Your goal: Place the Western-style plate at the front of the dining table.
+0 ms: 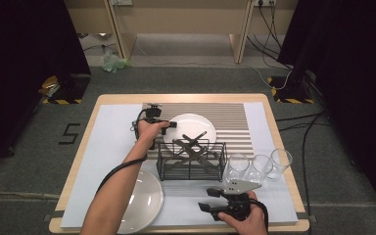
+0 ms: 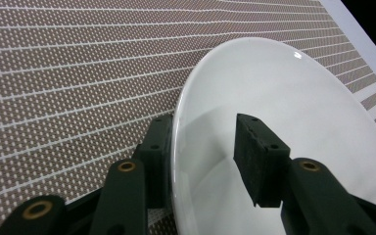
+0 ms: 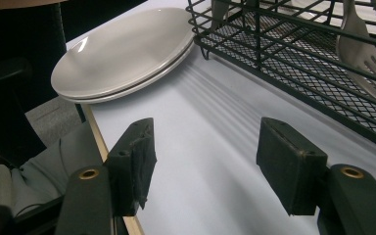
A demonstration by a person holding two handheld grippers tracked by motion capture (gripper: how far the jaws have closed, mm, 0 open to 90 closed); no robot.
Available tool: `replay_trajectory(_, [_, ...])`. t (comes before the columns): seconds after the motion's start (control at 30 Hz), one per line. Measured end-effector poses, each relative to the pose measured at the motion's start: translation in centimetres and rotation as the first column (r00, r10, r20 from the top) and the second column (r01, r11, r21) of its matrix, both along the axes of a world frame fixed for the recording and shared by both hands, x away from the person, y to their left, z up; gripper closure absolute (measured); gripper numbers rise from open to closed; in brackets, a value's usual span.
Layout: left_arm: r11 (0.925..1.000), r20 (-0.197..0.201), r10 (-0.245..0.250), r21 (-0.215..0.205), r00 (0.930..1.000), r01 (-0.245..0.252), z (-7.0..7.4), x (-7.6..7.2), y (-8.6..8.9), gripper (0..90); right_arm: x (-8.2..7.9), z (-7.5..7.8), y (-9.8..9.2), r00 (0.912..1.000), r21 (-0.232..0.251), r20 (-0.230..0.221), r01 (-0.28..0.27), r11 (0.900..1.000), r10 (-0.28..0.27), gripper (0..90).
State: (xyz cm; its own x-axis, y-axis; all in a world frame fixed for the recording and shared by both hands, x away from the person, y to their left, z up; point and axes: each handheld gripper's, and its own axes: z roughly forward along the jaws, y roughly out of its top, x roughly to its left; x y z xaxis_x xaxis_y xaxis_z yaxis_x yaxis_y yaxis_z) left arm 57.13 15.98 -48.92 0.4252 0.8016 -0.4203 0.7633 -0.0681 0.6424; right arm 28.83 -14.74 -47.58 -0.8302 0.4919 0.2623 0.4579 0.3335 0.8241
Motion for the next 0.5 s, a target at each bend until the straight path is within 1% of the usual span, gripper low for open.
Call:
replay_trajectory(0.07, [1.0, 0.003, 0.002, 0.0, 1.0, -0.002, 0.0, -0.1, -0.1, 56.1, 0.0, 0.0, 0.0, 1.0, 0.002, 0.0, 0.001, 1.0, -0.001, 39.7])
replay_trajectory(0.17, [0.9994, 0.034, 0.01, 0.034, 0.9994, -0.012, 0.3, -0.1, -0.1, 51.9, 0.0, 0.0, 0.0, 1.0, 0.002, 0.0, 0.0, 1.0, 0.0, 39.7])
replay_trajectory(0.23, [0.9996, 0.045, 0.006, 0.026, 0.999, -0.008, 0.4, -0.1, -0.1, 49.6, 0.0, 0.0, 0.0, 1.0, 0.0, 0.001, -0.001, 1.0, 0.001, 39.7])
replay_trajectory(0.3, [0.9993, 0.057, 0.008, 0.036, 0.9984, -0.01, 0.6, -0.1, 0.0, 47.3, 0.0, 0.0, 0.0, 1.0, -0.001, 0.001, 0.0, 1.0, 0.0, 39.7])
replay_trajectory(0.37, [0.9996, 0.065, 0.006, 0.028, 0.9978, -0.008, 0.8, -0.2, 0.1, 45.5, 0.0, 0.0, 0.0, 1.0, -0.001, -0.002, 0.0, 1.0, 0.0, 39.7])
replay_trajectory(0.5, [0.9991, 0.082, 0.029, 0.029, 0.9962, -0.032, 1.2, -0.4, 0.5, 39.7, 0.0, 0.0, 0.0, 1.0, -0.003, 0.003, 0.002, 1.0, -0.002, 39.7])
